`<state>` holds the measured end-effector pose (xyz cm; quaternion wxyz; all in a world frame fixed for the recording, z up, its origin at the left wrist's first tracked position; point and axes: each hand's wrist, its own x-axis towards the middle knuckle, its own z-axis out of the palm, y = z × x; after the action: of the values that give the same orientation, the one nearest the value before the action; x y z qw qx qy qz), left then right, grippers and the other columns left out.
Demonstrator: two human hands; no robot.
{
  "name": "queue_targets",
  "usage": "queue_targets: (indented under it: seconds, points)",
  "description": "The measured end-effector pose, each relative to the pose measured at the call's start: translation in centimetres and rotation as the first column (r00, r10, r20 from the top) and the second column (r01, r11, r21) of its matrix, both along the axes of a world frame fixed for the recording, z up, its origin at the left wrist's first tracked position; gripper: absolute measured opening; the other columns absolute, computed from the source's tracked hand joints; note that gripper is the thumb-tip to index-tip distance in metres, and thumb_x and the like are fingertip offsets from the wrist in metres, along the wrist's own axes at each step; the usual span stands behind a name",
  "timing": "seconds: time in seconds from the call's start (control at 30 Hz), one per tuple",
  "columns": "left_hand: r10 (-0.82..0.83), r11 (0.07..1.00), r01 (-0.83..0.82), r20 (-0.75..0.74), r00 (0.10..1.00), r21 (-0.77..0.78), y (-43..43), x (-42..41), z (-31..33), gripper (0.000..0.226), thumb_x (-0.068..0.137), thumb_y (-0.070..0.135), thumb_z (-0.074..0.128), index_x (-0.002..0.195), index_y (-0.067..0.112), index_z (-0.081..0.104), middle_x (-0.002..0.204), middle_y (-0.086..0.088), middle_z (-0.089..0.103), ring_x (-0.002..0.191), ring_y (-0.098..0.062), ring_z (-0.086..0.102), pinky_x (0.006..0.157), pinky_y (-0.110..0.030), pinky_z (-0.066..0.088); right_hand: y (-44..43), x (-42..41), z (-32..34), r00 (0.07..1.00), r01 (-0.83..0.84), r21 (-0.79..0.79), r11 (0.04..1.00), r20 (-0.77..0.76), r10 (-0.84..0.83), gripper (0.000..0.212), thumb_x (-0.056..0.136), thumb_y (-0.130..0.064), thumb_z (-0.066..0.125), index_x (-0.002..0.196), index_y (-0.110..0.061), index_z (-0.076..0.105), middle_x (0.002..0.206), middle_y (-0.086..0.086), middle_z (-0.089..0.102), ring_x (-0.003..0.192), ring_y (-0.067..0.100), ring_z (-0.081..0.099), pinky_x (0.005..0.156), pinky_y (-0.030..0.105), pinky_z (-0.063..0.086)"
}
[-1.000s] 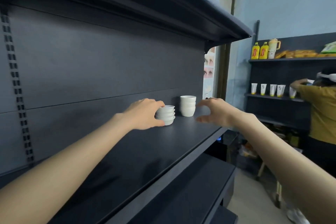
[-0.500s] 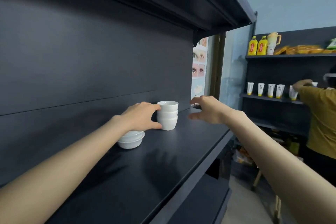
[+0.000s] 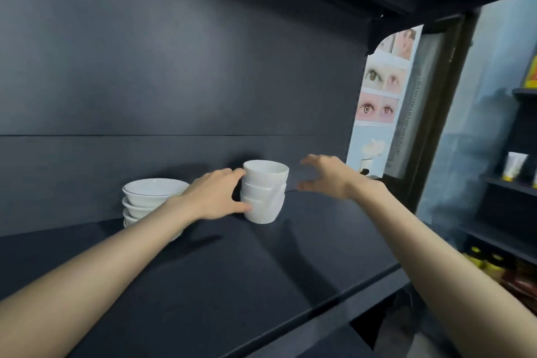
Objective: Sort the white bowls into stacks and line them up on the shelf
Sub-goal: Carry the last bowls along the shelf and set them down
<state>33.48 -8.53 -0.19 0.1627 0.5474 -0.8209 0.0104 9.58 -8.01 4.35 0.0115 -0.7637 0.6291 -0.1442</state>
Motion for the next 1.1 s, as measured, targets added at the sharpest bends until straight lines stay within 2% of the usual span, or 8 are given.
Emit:
queue_targets:
  seconds: [0.17,0.27,0.4,0.53,0.7,0.8,0.97,1.1]
  points:
    - [0.103,0.993,-0.088,-0.214,0.971,0.079,-2.5,-1.4,-1.9,0.096,0.073,0.053,0.073,0.146,0.017,0.023,0.147,-0.003,0.038,0.133,-0.024,0.040,0.105,-0.042,0.038,-4.5,-1.2,-1.4,0.967,-0.152,0.041,0.987,0.212,0.141,0.085,0.081,-0.050,0.069,0.147,-0.017,0.027,0.149,0.007,0.037,0.135,0.025,0.037,0.105,0.035,0.037]
    - [0.146,0.980,-0.070,-0.424,0.894,0.188,-4.1,-2.2,-4.3,0.120,0.064,0.054,0.079,0.152,0.019,0.007,0.157,-0.001,0.022,0.142,-0.019,0.029,0.114,-0.041,0.031,-6.6,-1.3,-2.7,0.908,-0.224,0.051,0.973,0.374,0.189,0.093,0.078,-0.049,0.072,0.150,-0.019,0.022,0.151,0.007,0.035,0.134,0.023,0.040,0.101,0.029,0.036]
    - [0.197,0.955,-0.017,-0.591,0.782,0.295,-6.0,-3.4,-7.3,0.140,0.044,0.067,0.078,0.153,0.023,0.001,0.157,0.003,0.020,0.142,-0.016,0.029,0.114,-0.041,0.031,-9.2,-1.0,-4.5,0.824,-0.294,0.056,0.954,0.521,0.223,0.102,0.070,-0.054,0.077,0.150,-0.025,0.019,0.145,0.001,0.041,0.123,0.018,0.051,0.097,0.026,0.038]
    - [0.185,0.958,0.049,-0.741,0.645,0.282,-7.7,-4.8,-9.0,0.129,0.039,0.060,0.087,0.145,0.033,0.018,0.141,0.013,0.043,0.128,-0.009,0.045,0.105,-0.035,0.043,-11.4,-0.8,-6.0,0.729,-0.384,0.053,0.922,0.629,0.268,0.113,0.062,-0.058,0.080,0.150,-0.029,0.016,0.144,-0.003,0.042,0.124,0.016,0.050,0.106,0.036,0.040]
    - [0.195,0.963,0.057,-0.826,0.529,0.264,-8.1,-6.8,-9.1,0.104,0.051,0.033,0.089,0.133,0.030,0.025,0.124,0.019,0.051,0.109,0.005,0.052,0.072,-0.007,0.048,-13.6,-1.0,-6.7,0.628,-0.475,0.065,0.878,0.723,0.287,0.123,0.052,-0.062,0.080,0.150,-0.031,0.013,0.133,-0.012,0.042,0.126,0.014,0.049,0.105,0.039,0.043]
    - [0.213,0.967,0.016,-0.838,0.502,0.255,-8.1,-7.4,-9.2,0.108,0.044,0.037,0.088,0.134,0.027,0.029,0.123,0.016,0.054,0.108,0.004,0.055,0.071,-0.008,0.049,-14.4,-0.9,-7.3,0.538,-0.555,0.076,0.828,0.792,0.288,0.111,0.059,-0.052,0.083,0.147,-0.026,0.020,0.128,-0.016,0.052,0.113,0.006,0.057,0.089,0.033,0.053]
    - [0.250,0.964,-0.049,-0.830,0.499,0.261,-7.8,-8.1,-8.4,0.070,0.058,0.011,0.090,0.112,0.033,0.051,0.108,0.010,0.067,0.094,0.003,0.065,0.070,-0.013,0.051,-14.7,-1.0,-7.6,0.469,-0.598,0.022,0.801,0.820,0.327,0.081,0.060,-0.050,0.080,0.127,-0.026,0.043,0.112,-0.021,0.058,0.100,-0.001,0.061,0.077,0.023,0.052]
    - [0.304,0.953,-0.134,-0.833,0.463,0.273,-7.1,-8.4,-7.7,0.093,0.037,0.033,0.091,0.121,0.024,0.053,0.110,0.009,0.068,0.100,-0.004,0.065,0.079,-0.021,0.055,-14.5,-1.2,-7.3,0.439,-0.604,-0.035,0.796,0.819,0.369,0.073,0.061,-0.047,0.084,0.121,-0.028,0.046,0.111,-0.018,0.059,0.099,0.002,0.062,0.074,0.022,0.051]
